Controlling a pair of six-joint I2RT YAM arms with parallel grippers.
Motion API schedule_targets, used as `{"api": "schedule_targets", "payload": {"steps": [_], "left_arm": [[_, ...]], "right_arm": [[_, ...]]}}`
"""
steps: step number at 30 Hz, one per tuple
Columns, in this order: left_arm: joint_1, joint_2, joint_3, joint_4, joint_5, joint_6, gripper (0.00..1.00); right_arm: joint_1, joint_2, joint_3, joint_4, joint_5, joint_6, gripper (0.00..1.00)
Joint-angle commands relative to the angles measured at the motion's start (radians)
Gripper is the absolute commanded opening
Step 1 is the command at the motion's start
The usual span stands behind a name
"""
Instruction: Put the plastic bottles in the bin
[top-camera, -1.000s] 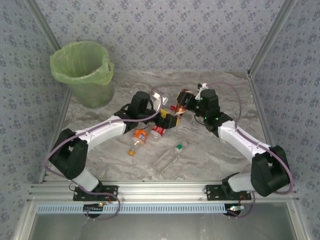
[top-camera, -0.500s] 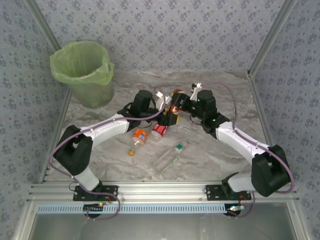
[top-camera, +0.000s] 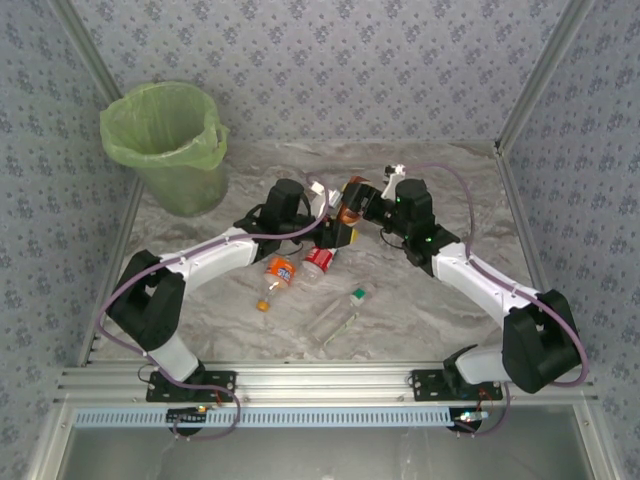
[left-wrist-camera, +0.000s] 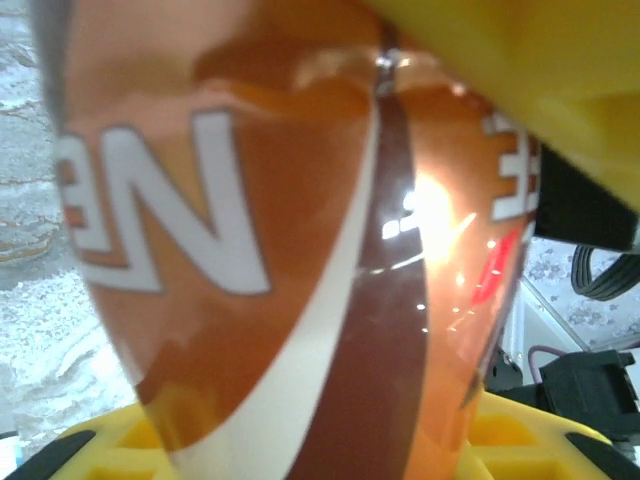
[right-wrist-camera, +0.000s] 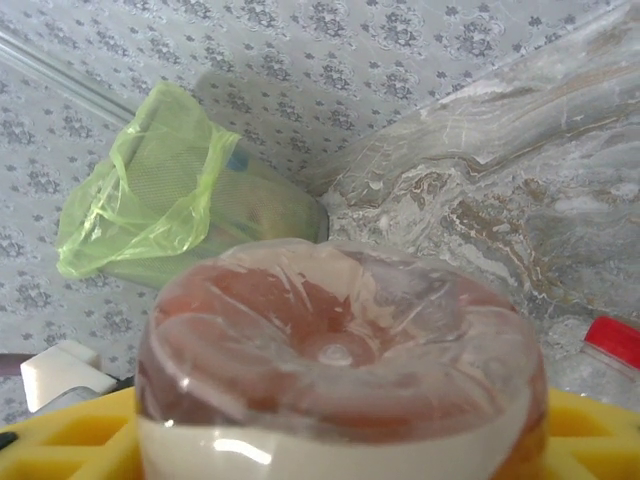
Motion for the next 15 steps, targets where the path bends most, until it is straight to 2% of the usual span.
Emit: {"api": "schedule_targets", "payload": {"steps": [1,7,15], "left_arm": [[-0.003,0.004,0.027,0.003,-0.023,0.043,0.18],[-0.001,-0.01,0.027,-0.049,-0.092,0.074,0.15],[0.012,-0.039,0.045,-0.149,-0.221,0.115,0.08]], "right_arm": [[0.005,-0.019,0.039,-0.037,-0.004,0.0,0.79],[-0.017,-0.073,0.032,-0.105,0.062,-0.053,0.99],[-0.023,-0.158,0.02,-0.211,0.198,-0.14,0.99]]}}
